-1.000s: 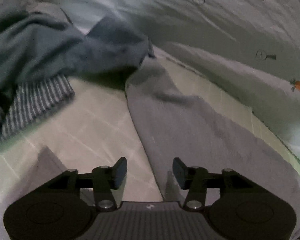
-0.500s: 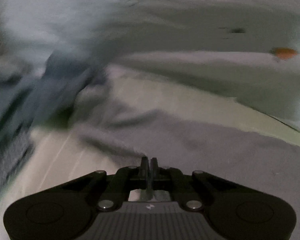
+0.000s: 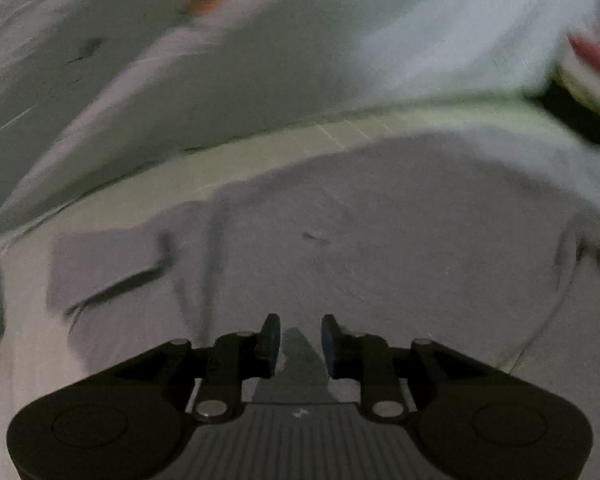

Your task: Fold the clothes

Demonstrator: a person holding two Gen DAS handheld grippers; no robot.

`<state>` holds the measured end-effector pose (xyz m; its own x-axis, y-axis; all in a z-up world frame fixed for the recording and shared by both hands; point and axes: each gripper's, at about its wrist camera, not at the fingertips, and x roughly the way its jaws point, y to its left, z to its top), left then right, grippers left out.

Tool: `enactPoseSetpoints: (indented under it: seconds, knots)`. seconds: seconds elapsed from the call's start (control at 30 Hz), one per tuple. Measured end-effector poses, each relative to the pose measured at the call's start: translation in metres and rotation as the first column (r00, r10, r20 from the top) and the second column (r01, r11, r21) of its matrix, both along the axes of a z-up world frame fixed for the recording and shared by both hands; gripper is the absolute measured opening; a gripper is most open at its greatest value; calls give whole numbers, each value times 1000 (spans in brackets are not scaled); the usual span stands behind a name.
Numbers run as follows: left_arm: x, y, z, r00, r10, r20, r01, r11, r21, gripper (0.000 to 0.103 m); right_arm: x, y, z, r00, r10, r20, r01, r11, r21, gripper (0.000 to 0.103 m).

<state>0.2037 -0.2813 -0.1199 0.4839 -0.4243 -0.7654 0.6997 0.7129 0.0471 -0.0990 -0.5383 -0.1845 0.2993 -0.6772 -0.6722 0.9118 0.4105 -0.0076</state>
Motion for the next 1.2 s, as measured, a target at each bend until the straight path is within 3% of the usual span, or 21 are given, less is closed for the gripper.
enactPoseSetpoints:
  seconds: [0.1,0.2,0.3,0.37,0.5,0.6,0.63,0.67,0.9,1.0,1.1,1.2]
  knots:
    - [12,38,8,980,197,23,-195,980,-45,26,0,1,-1,1000,-4,3,4,1000,-8,103]
    - [38,70,3,938,345,-41,-347,936,-59,30,1,1,-1,1000,-8,4,8,1000,-11,103]
    - [58,86,-6,911,405,-75,-408,912,-44,38,2,1,-1,1000,-8,3,8,1000,-11,103]
    - [68,91,-11,900,430,-67,-432,901,-24,51,1,1,0,1000,-7,3,7,1000,-10,103]
    - [79,95,-18,890,445,-94,-450,892,-35,53,1,1,-1,1000,-6,5,6,1000,-14,103]
    - [78,98,-19,896,431,-106,-439,896,-65,39,0,1,-1,1000,-6,5,6,1000,-16,103]
    - [77,99,-20,901,420,-113,-429,899,-81,13,0,1,-1,1000,-6,5,6,1000,-15,103]
    - [76,101,-19,903,413,-116,-424,901,-93,6,1,1,-1,1000,-6,5,6,1000,-15,103]
    - [64,123,-1,896,440,-62,-445,888,-121,6,1,2,-1,1000,-8,6,8,1000,-17,103]
    - [59,145,11,880,474,-17,-472,874,-117,6,0,2,-2,1000,-8,8,9,1000,-21,103]
    - [50,176,23,841,539,48,-534,841,-88,6,1,2,-2,1000,-9,8,9,1000,-21,103]
    - [41,216,25,770,637,43,-634,771,-65,6,0,2,-2,1000,-9,9,9,1000,-25,103]
